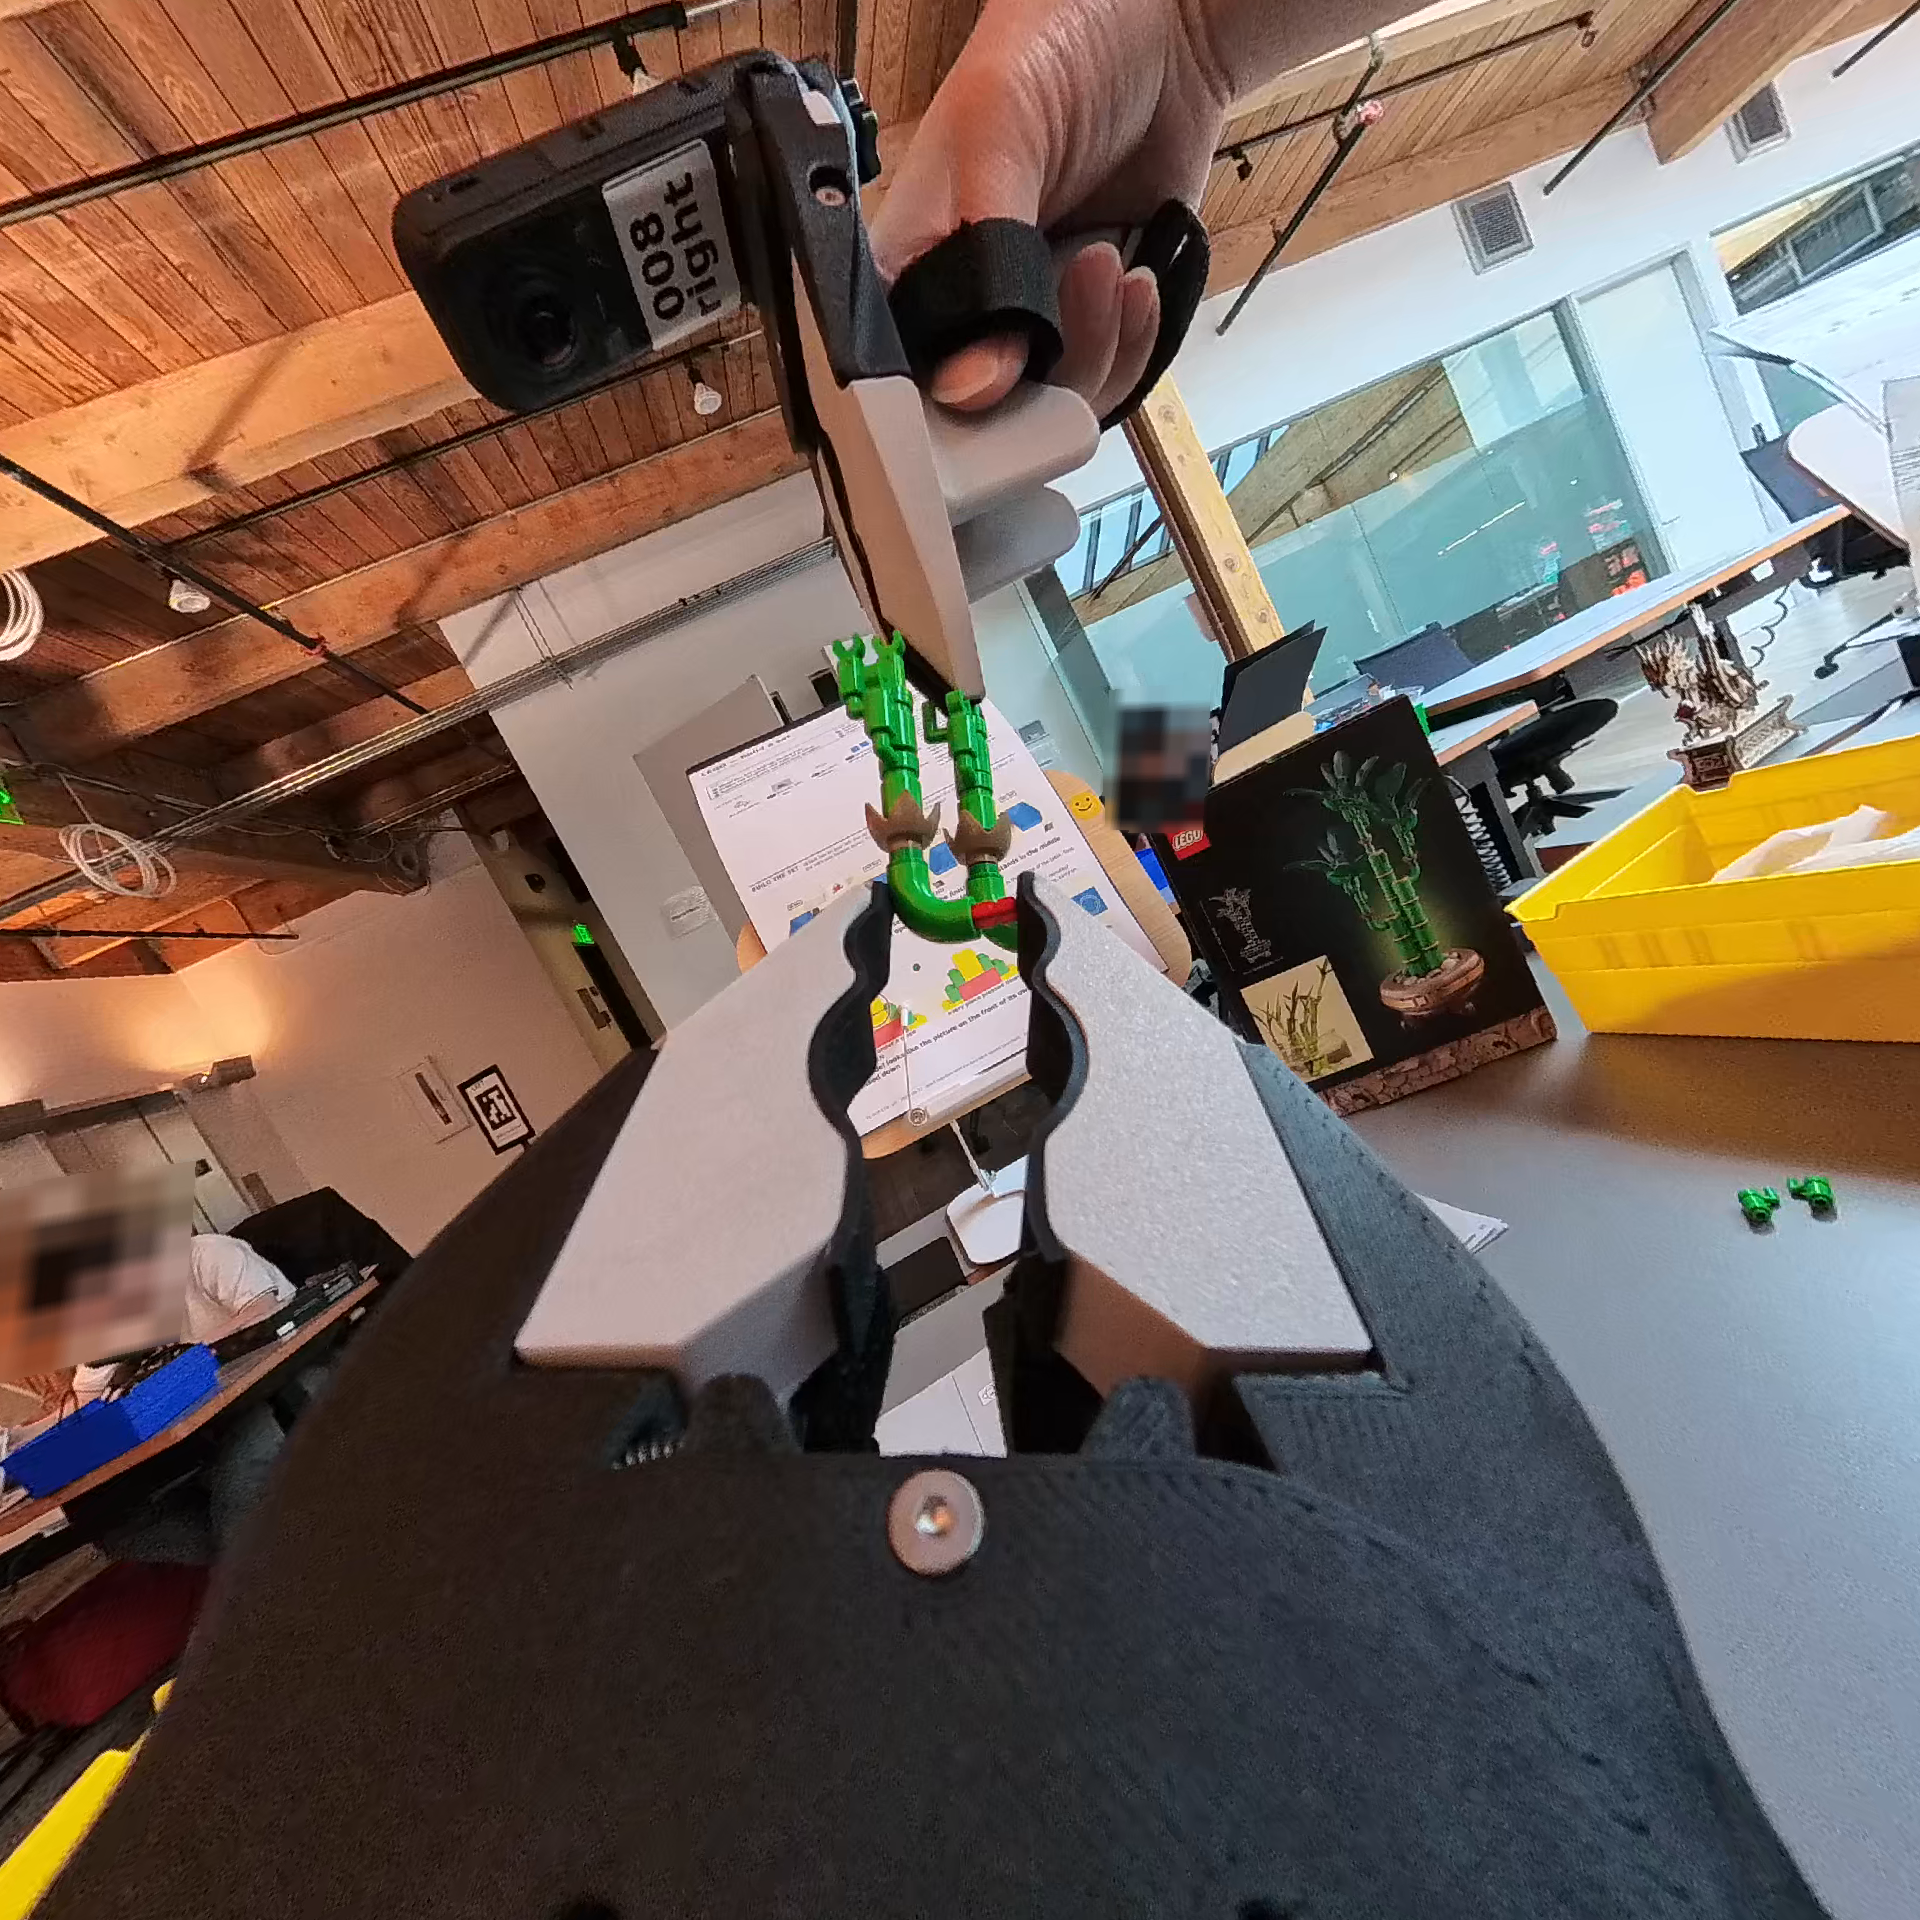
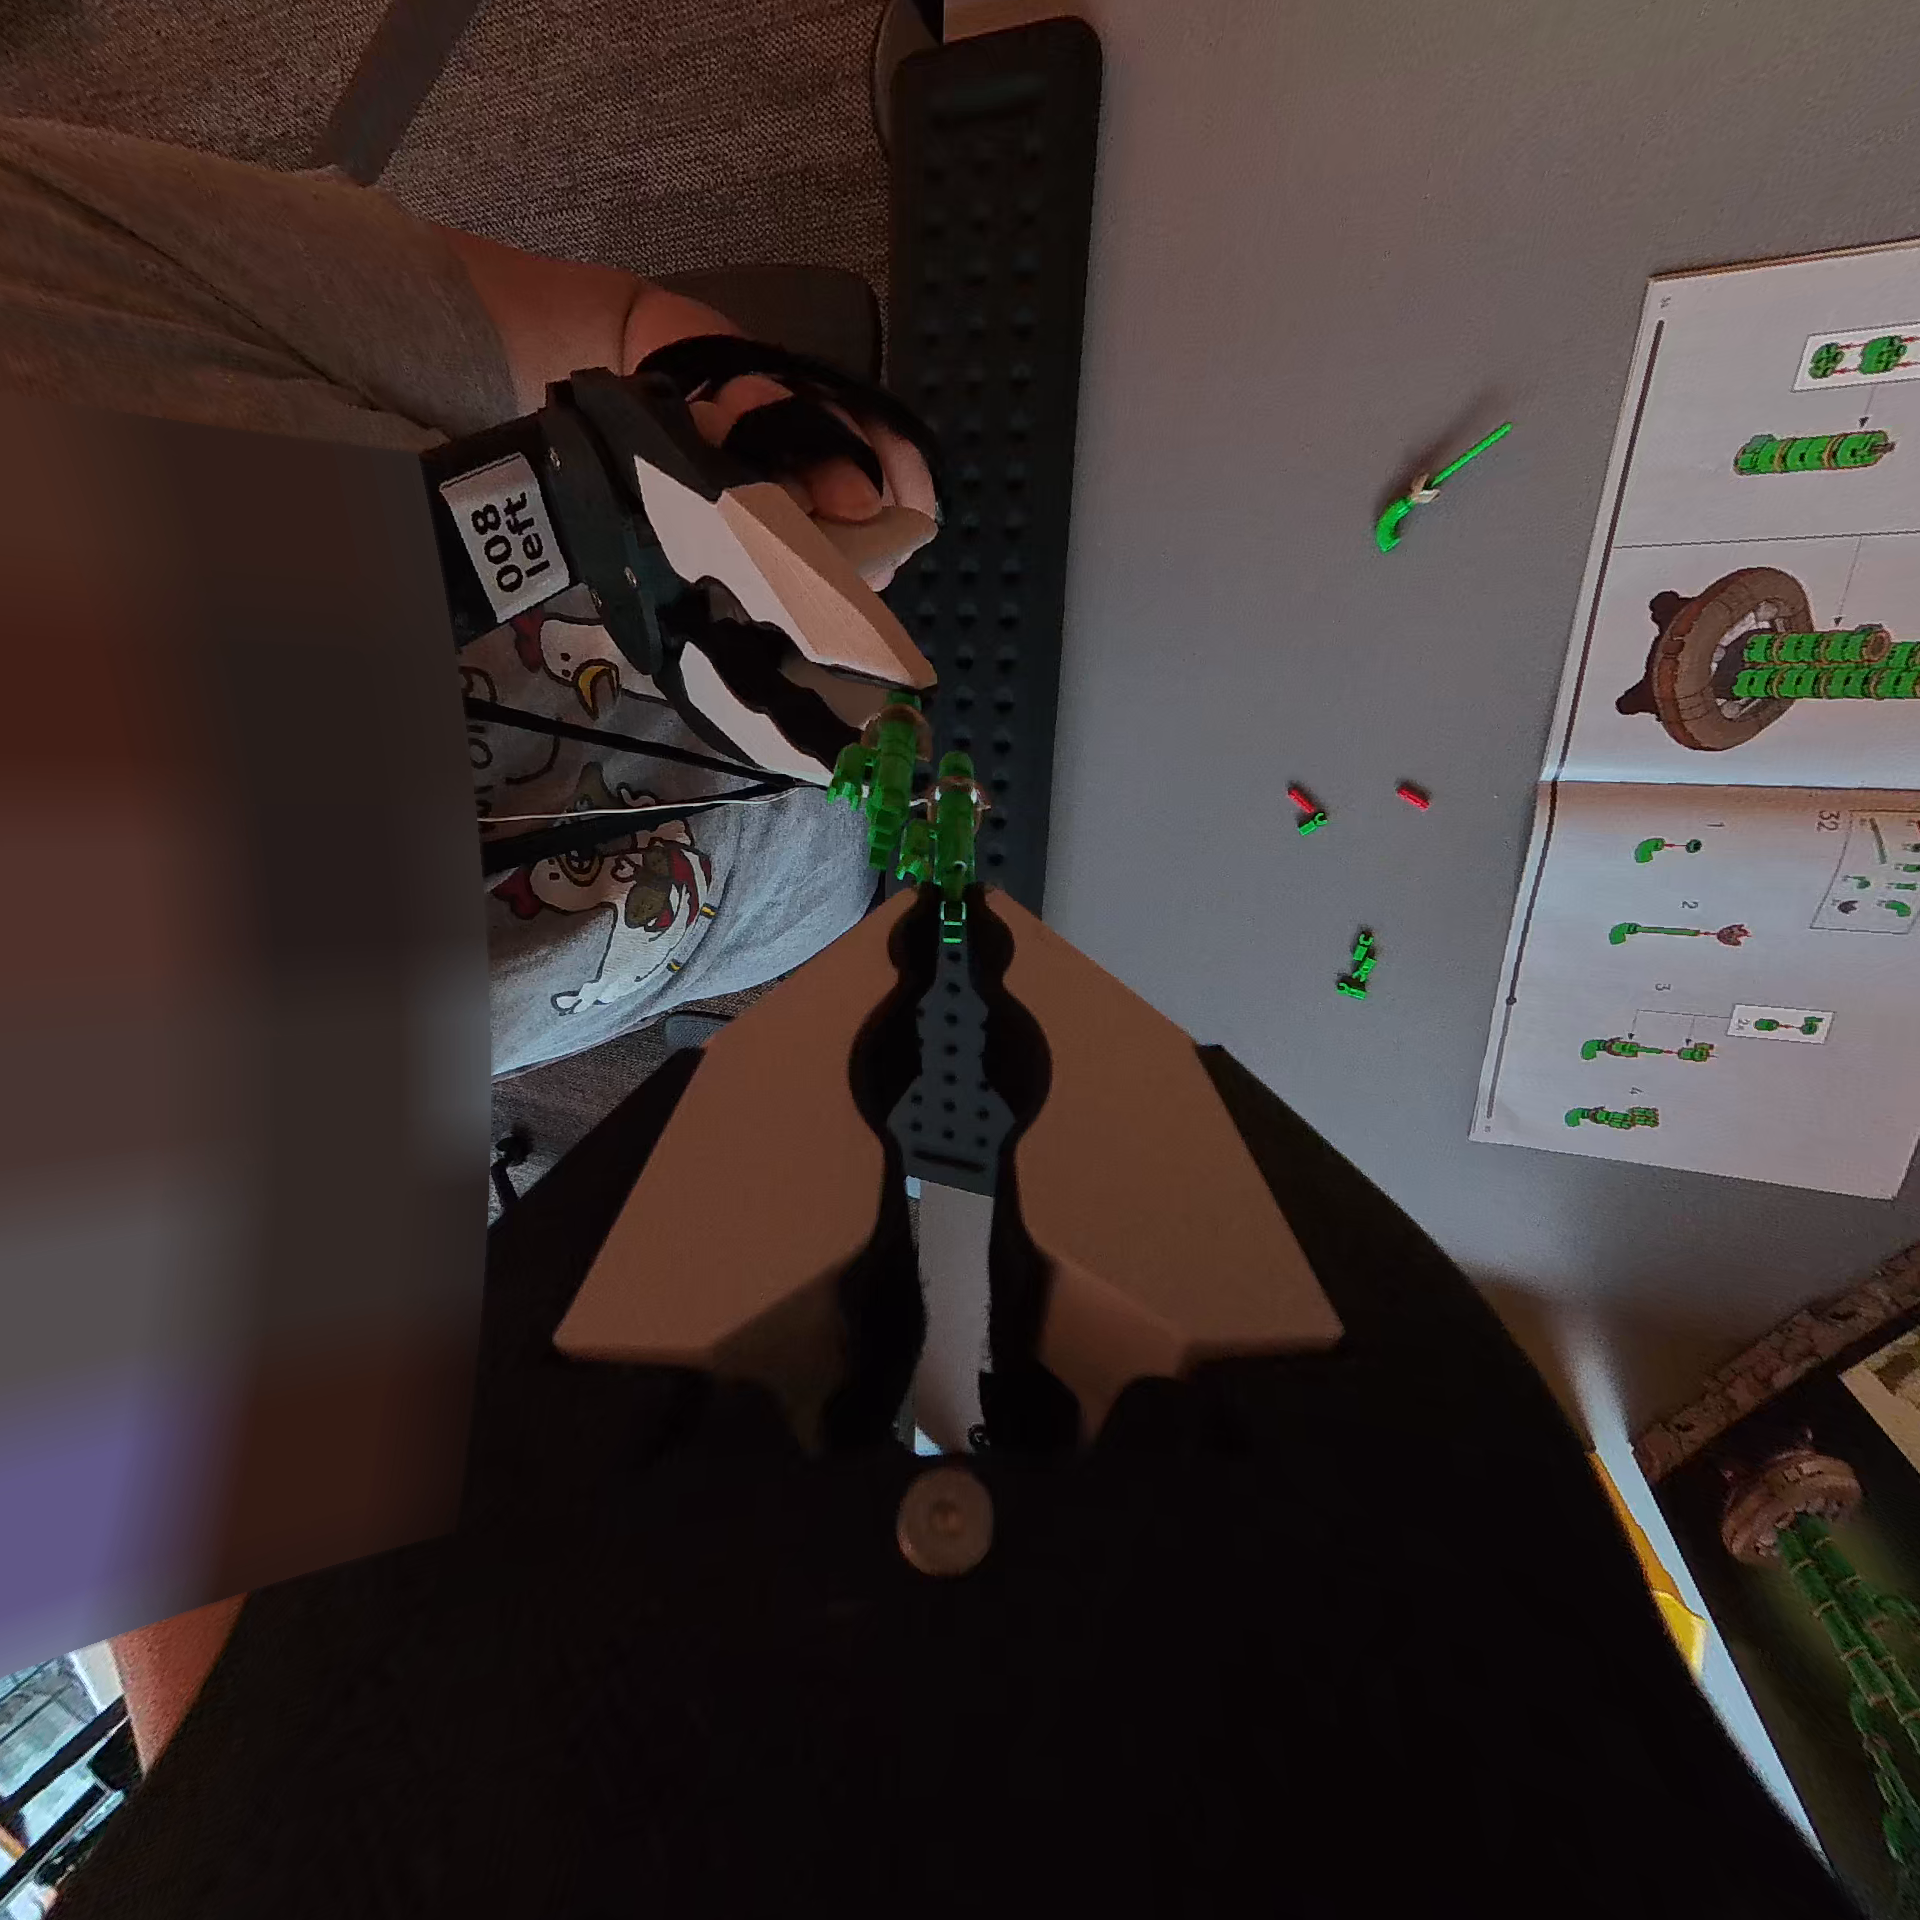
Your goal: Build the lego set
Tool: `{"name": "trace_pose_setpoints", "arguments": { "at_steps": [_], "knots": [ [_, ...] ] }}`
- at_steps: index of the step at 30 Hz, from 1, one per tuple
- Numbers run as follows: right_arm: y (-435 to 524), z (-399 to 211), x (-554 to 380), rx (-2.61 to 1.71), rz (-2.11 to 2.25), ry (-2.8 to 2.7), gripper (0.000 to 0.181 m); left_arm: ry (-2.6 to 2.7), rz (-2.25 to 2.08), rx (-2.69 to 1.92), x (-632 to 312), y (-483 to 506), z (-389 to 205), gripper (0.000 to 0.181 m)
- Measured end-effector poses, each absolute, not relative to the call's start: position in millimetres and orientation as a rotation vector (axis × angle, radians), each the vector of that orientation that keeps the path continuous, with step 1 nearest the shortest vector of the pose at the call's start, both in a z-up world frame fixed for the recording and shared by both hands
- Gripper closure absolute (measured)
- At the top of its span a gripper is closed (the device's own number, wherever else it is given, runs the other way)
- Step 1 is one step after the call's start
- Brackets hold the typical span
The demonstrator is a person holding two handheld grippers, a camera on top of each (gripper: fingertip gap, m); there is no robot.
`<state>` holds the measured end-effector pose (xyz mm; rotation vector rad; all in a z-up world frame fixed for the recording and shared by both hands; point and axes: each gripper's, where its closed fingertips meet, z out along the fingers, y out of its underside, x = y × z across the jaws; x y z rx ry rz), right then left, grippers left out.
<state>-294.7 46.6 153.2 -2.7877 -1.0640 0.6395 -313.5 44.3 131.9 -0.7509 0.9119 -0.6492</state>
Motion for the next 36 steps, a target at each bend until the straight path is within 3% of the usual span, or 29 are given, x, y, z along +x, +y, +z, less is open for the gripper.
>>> {"name": "trace_pose_setpoints", "arguments": {
  "at_steps": [36],
  "knots": [
    [49.6,147.8,-283.8,-2.830,0.664,-0.998,0.177,0.937,-0.743,-0.842,-307.0,52.8,127.0,0.158]
  ]
}}
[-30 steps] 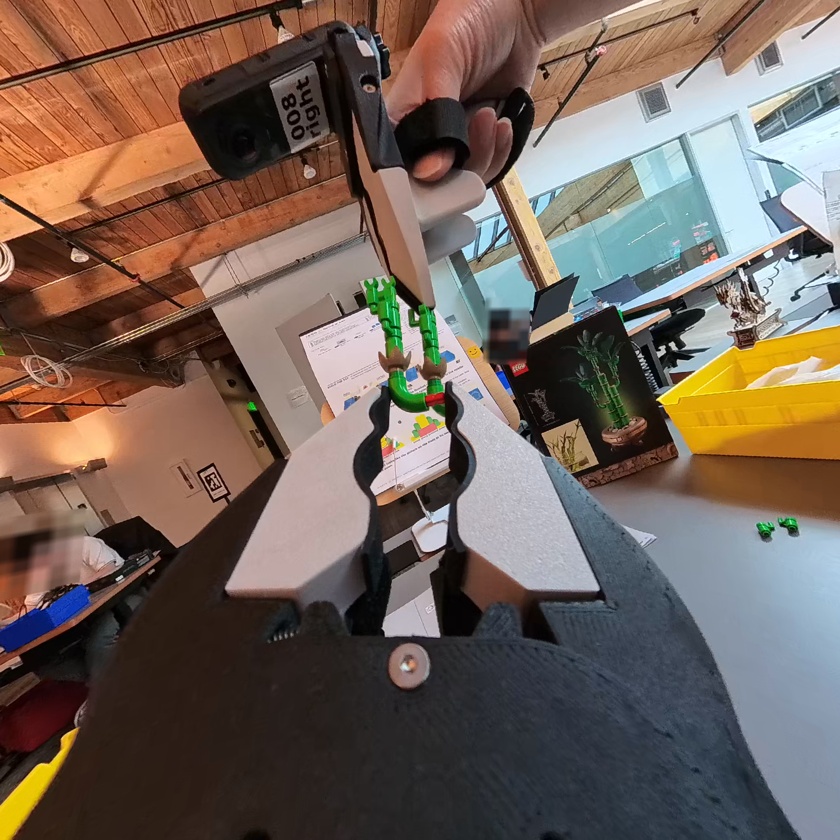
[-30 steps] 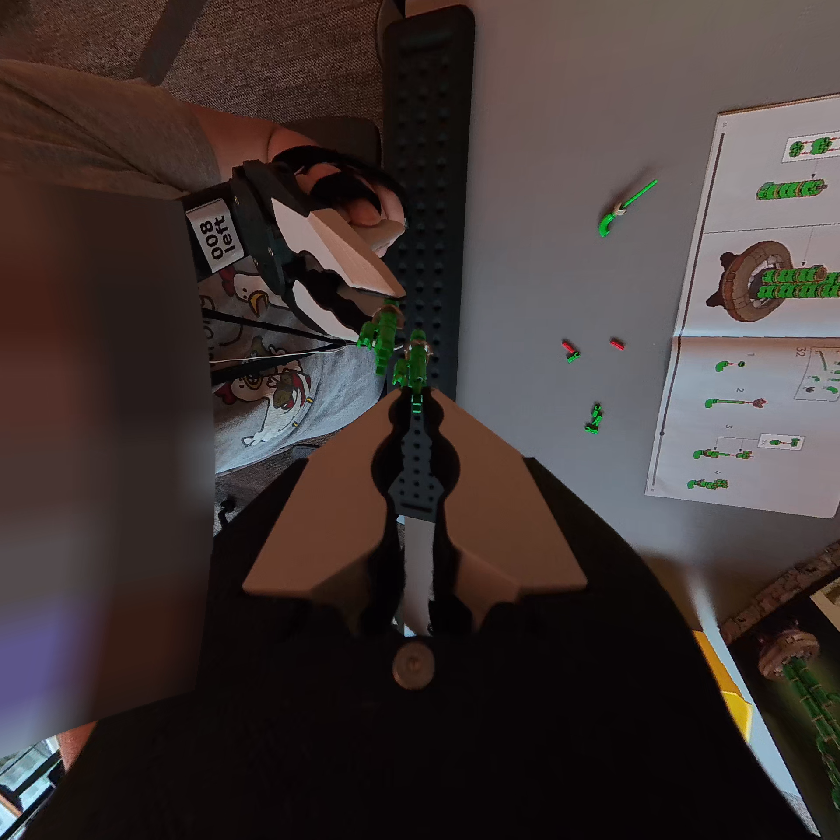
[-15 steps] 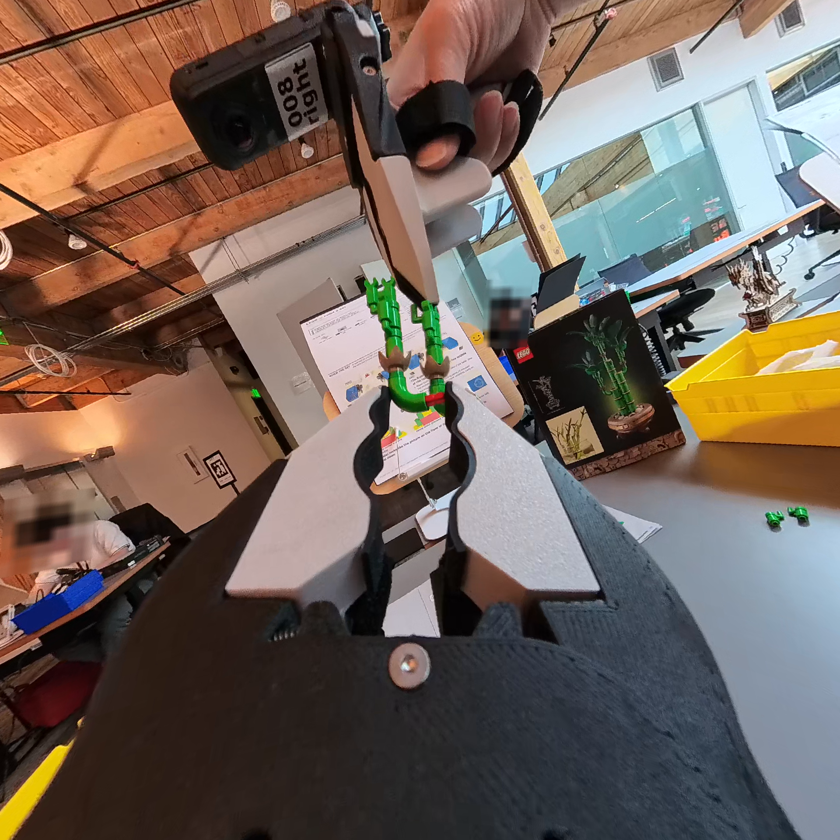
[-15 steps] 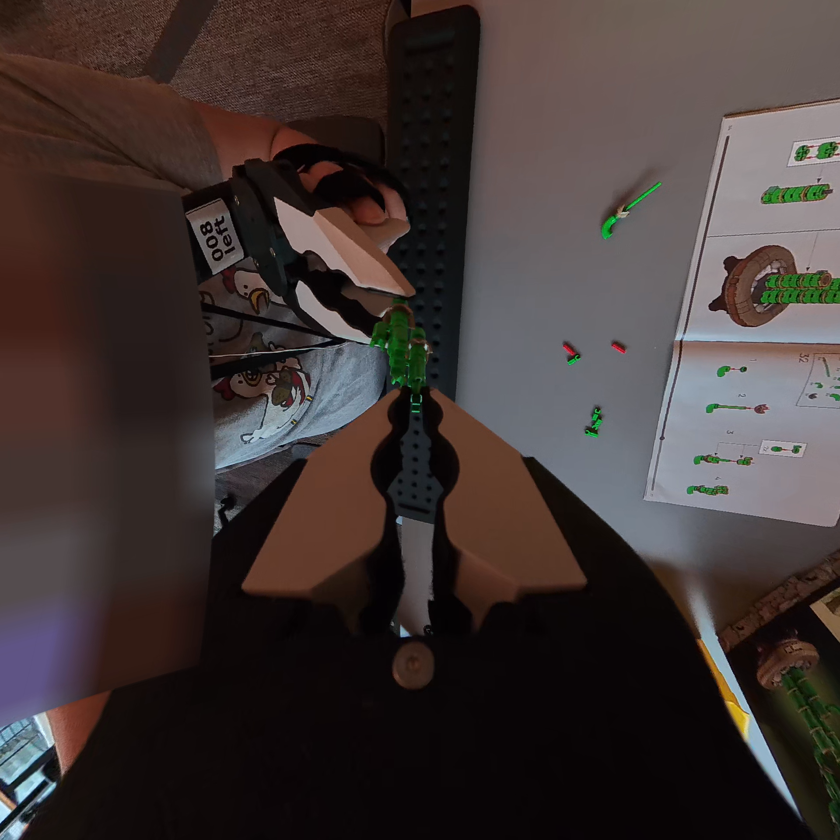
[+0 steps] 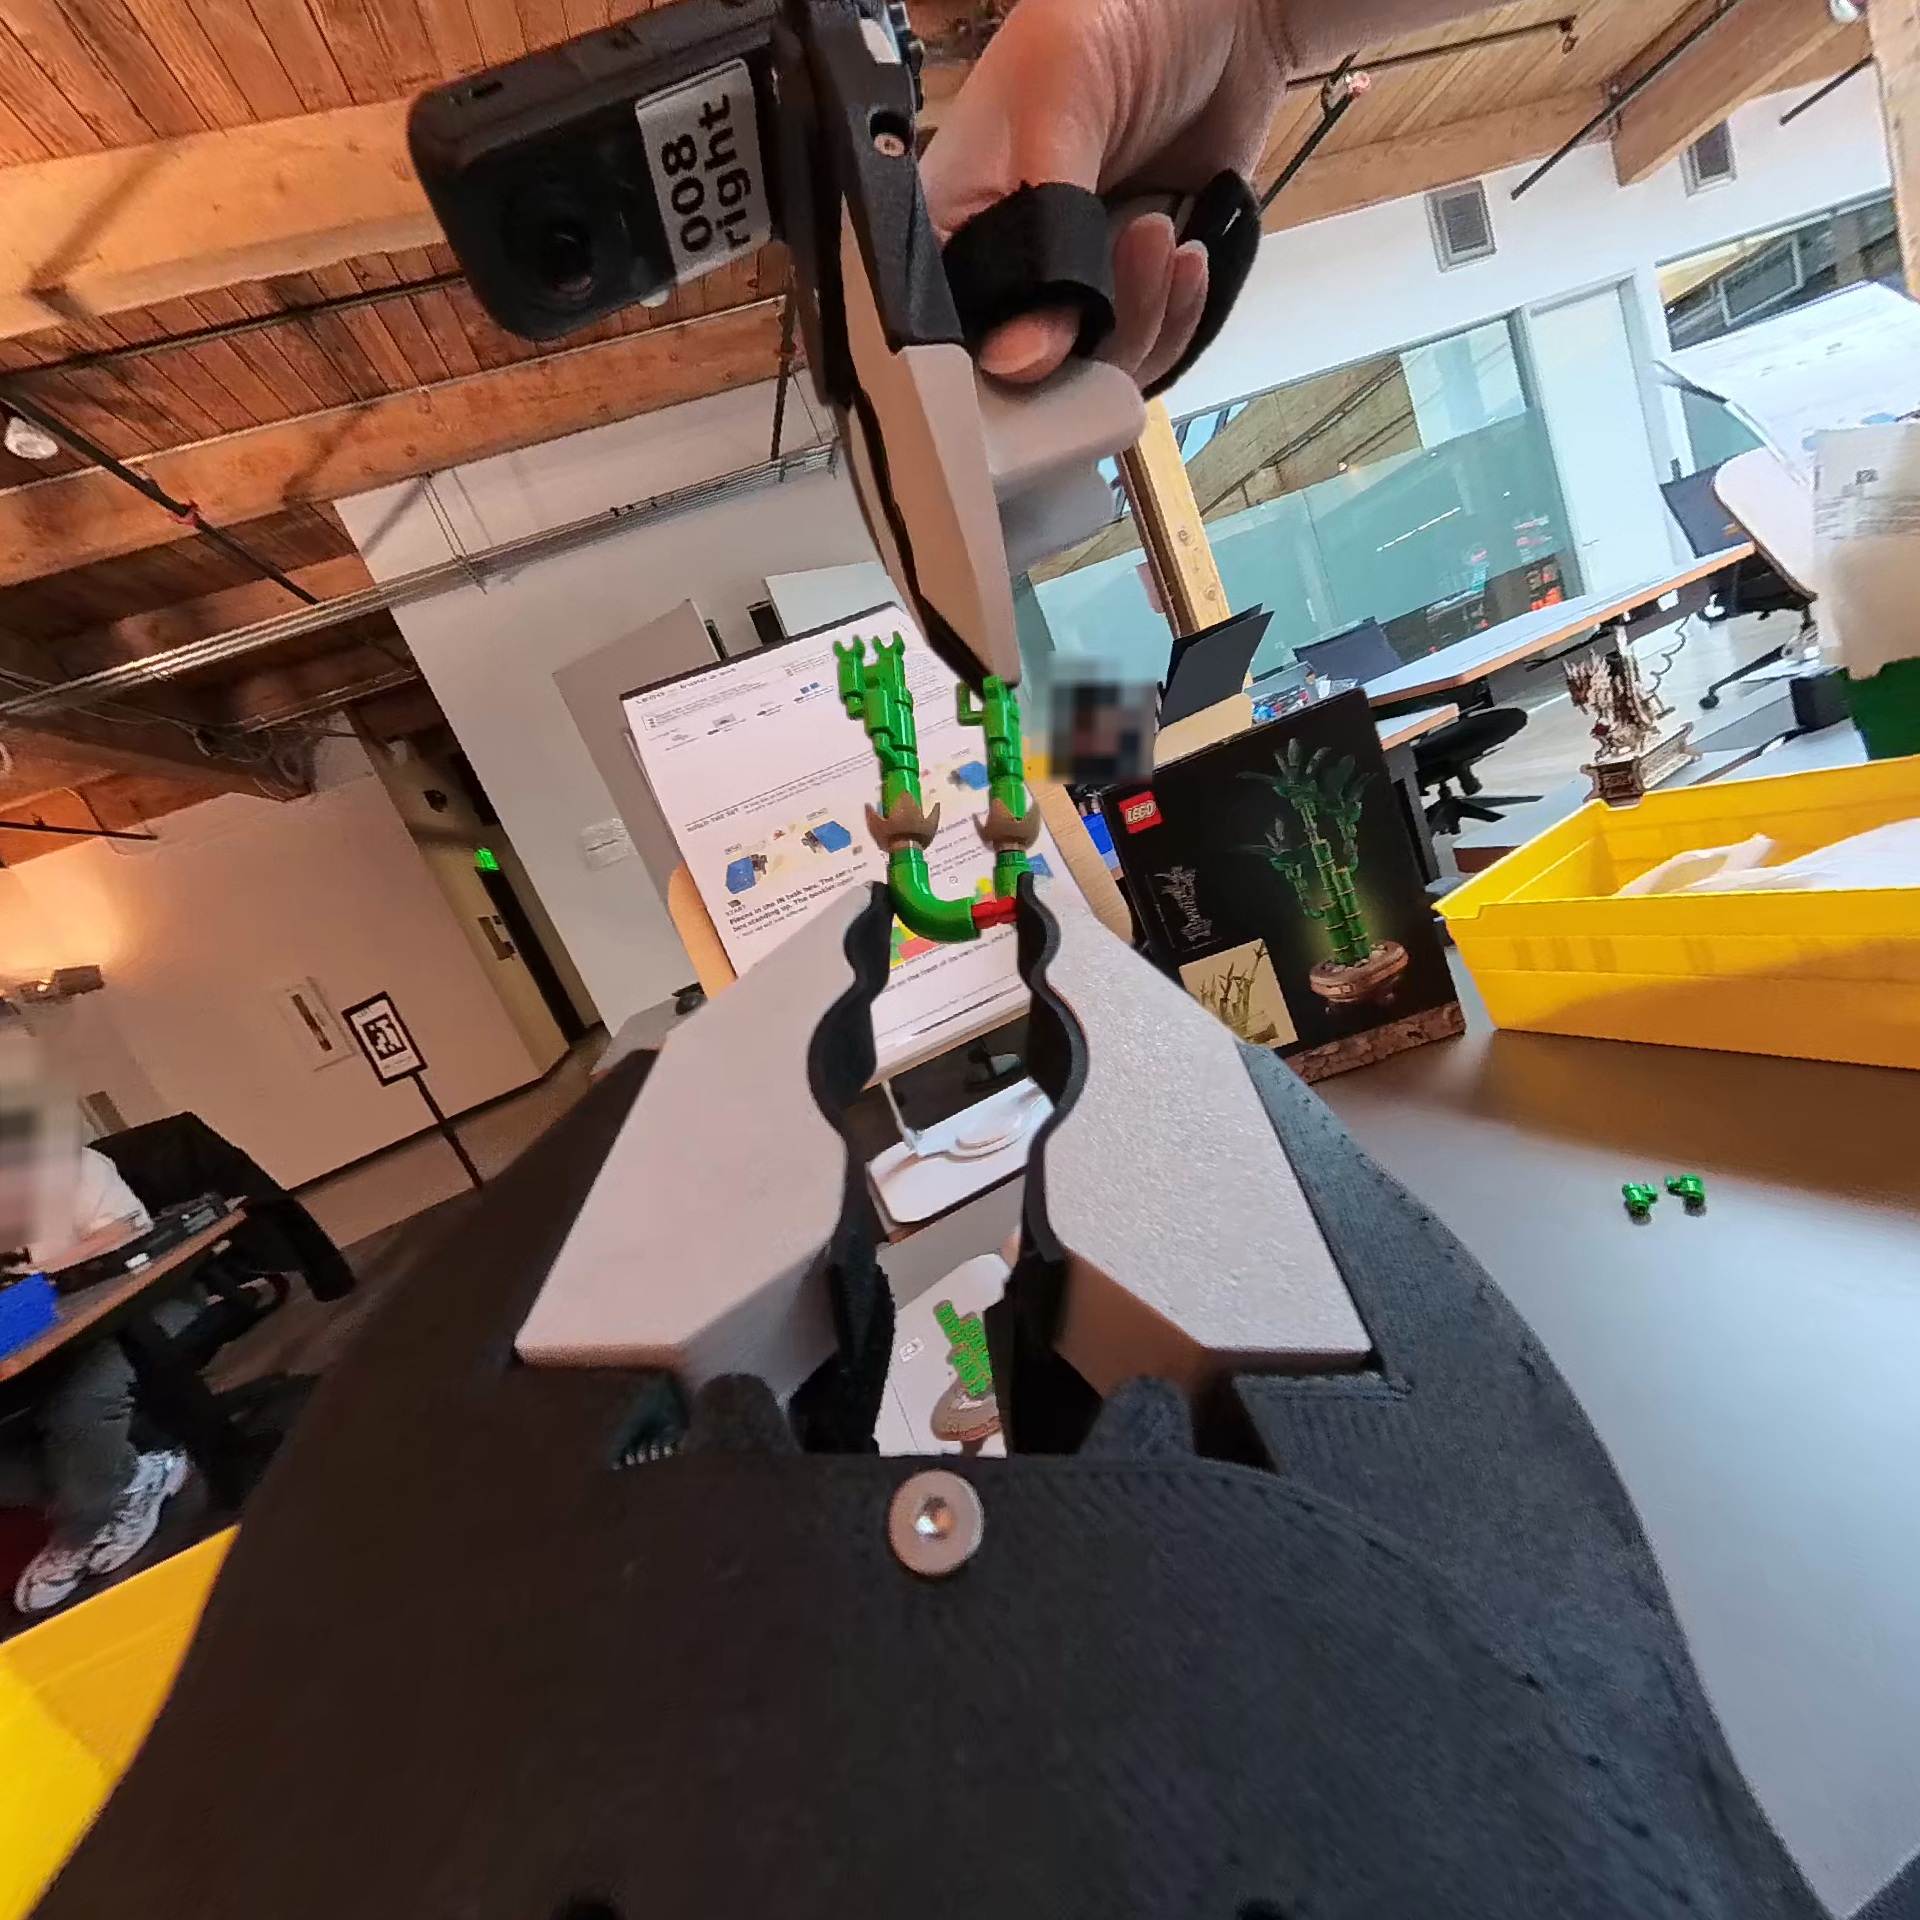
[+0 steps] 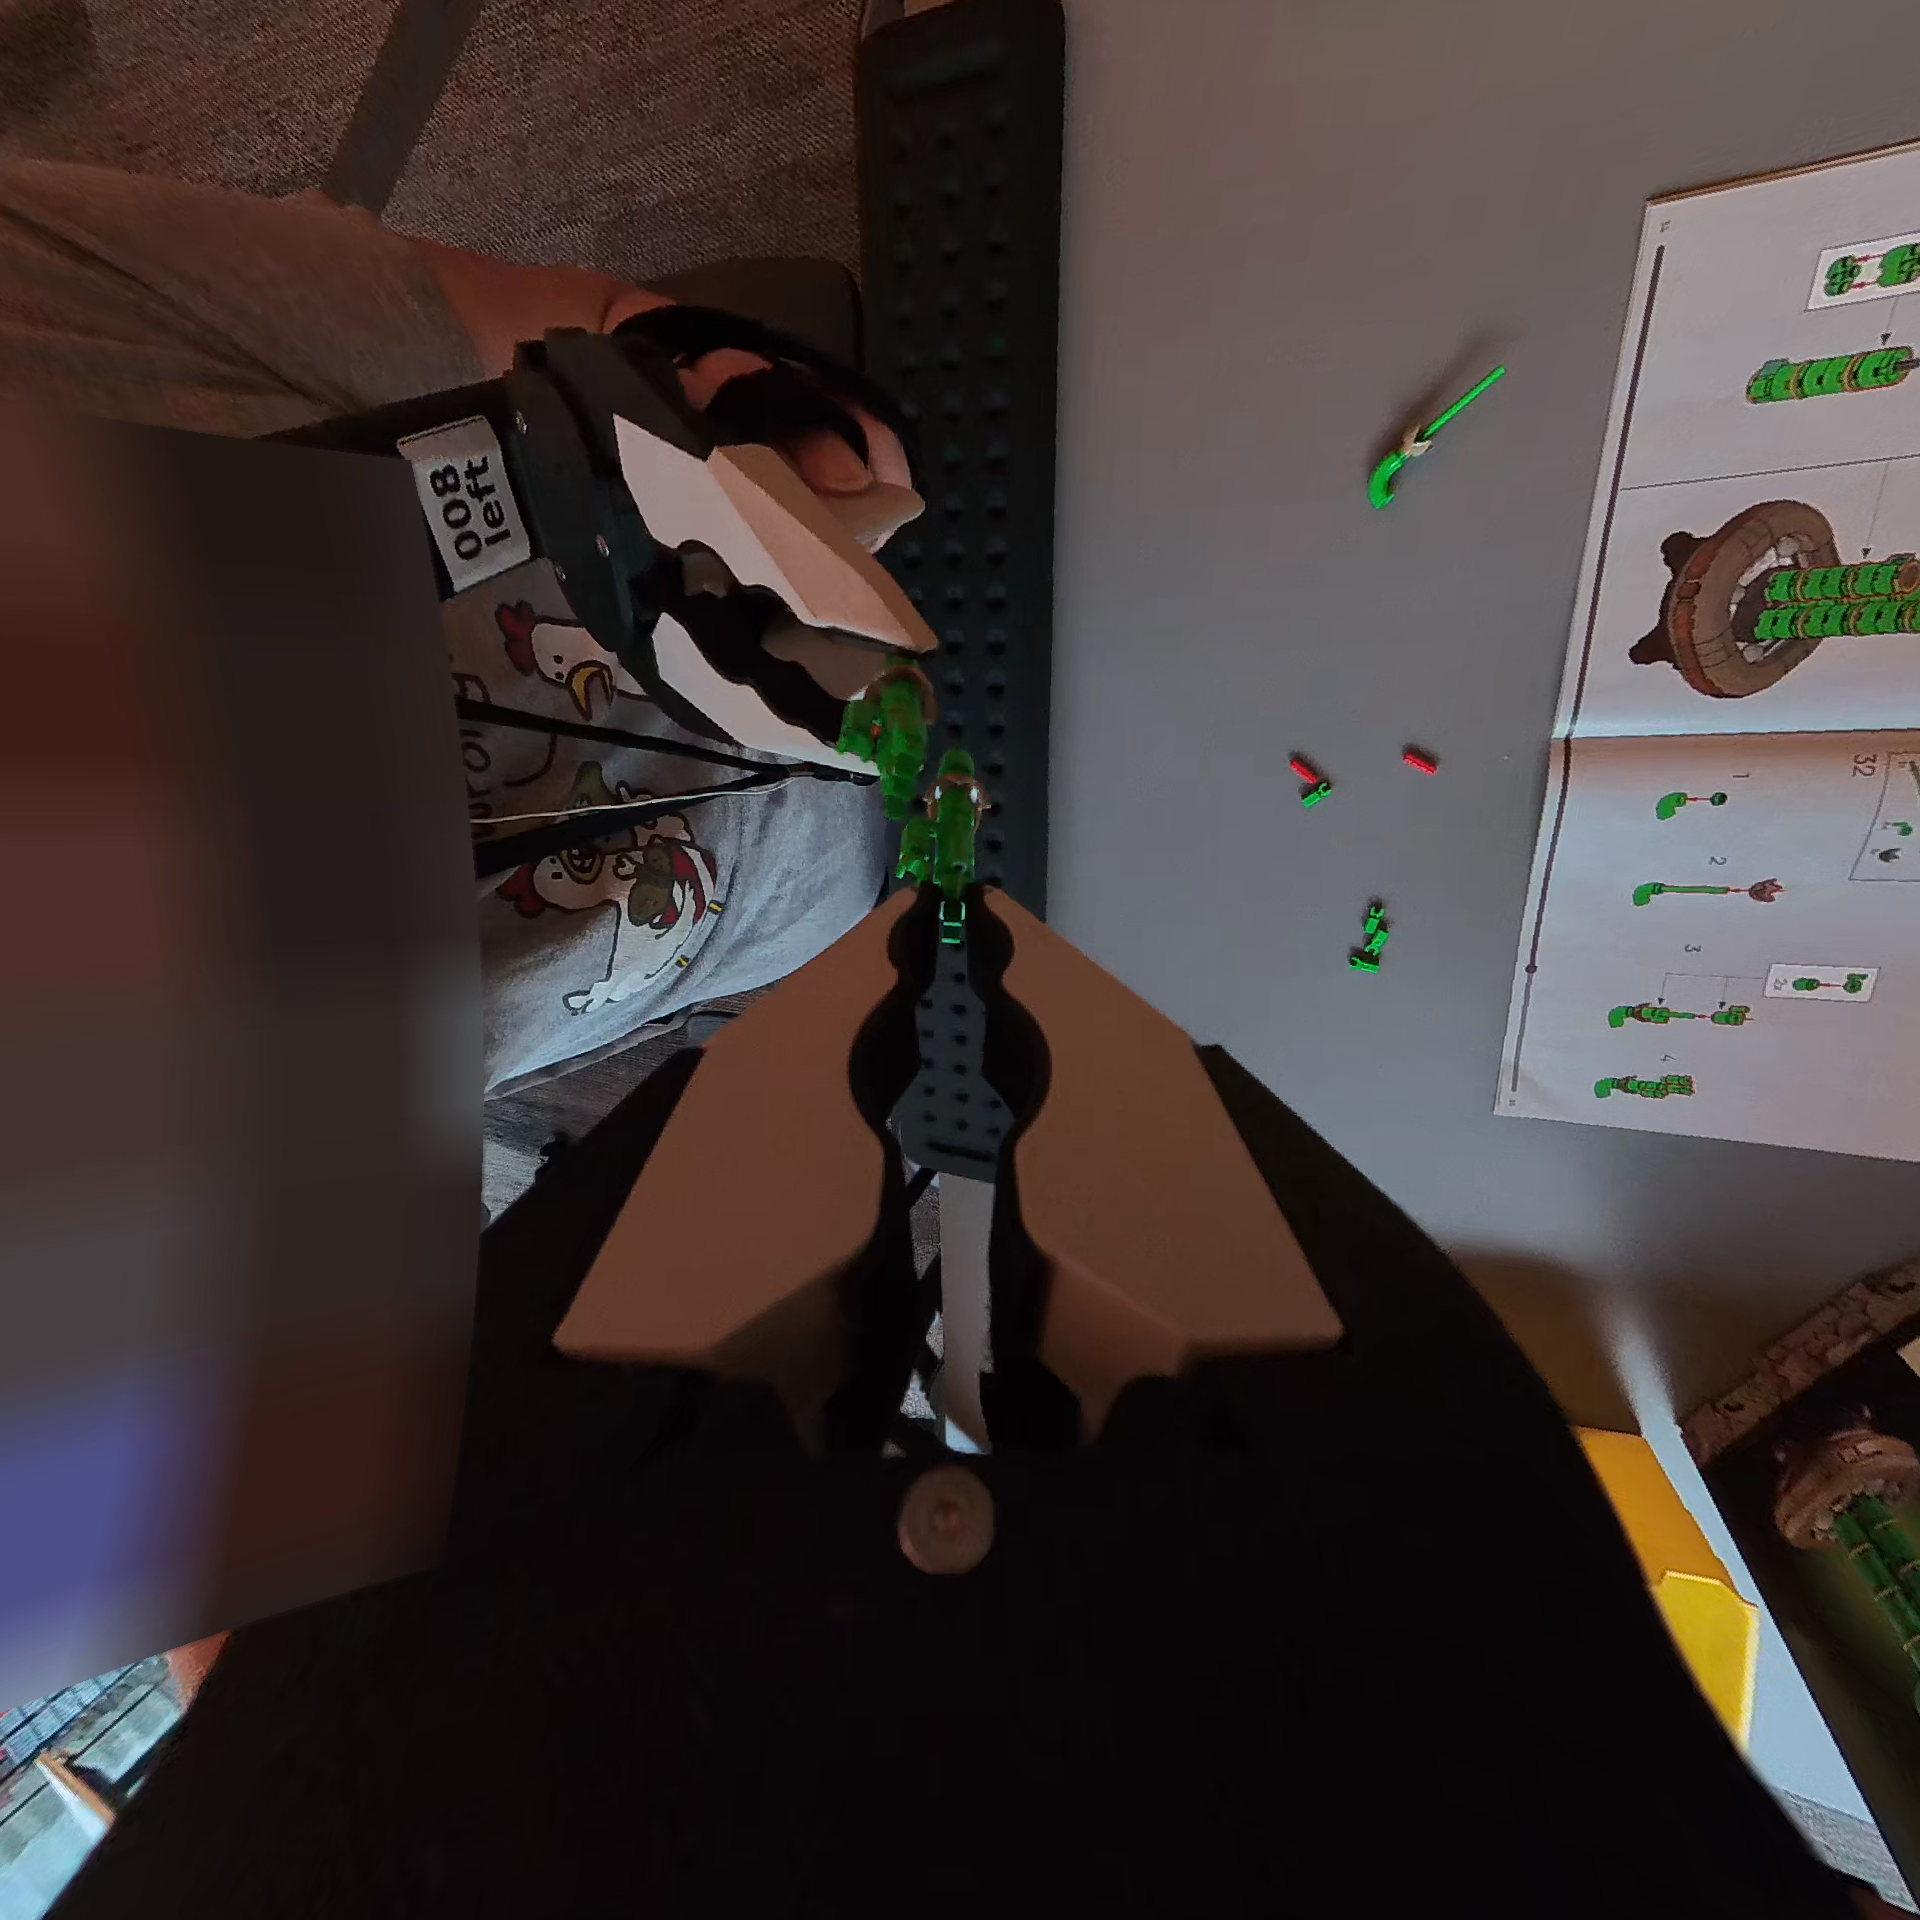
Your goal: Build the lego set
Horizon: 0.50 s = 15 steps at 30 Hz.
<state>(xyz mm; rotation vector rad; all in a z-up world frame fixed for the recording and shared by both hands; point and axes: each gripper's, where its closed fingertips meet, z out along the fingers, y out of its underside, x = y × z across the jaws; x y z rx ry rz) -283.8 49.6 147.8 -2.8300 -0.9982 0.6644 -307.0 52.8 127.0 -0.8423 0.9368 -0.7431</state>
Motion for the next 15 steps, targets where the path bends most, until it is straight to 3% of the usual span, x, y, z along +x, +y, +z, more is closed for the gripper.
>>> {"name": "trace_pose_setpoints", "arguments": {
  "at_steps": [15],
  "knots": [
    [48.1,151.3,-287.5,-2.903,0.719,-0.867,0.178,0.933,-1.111,-0.895,-313.7,48.4,132.6,0.159]
  ]
}}
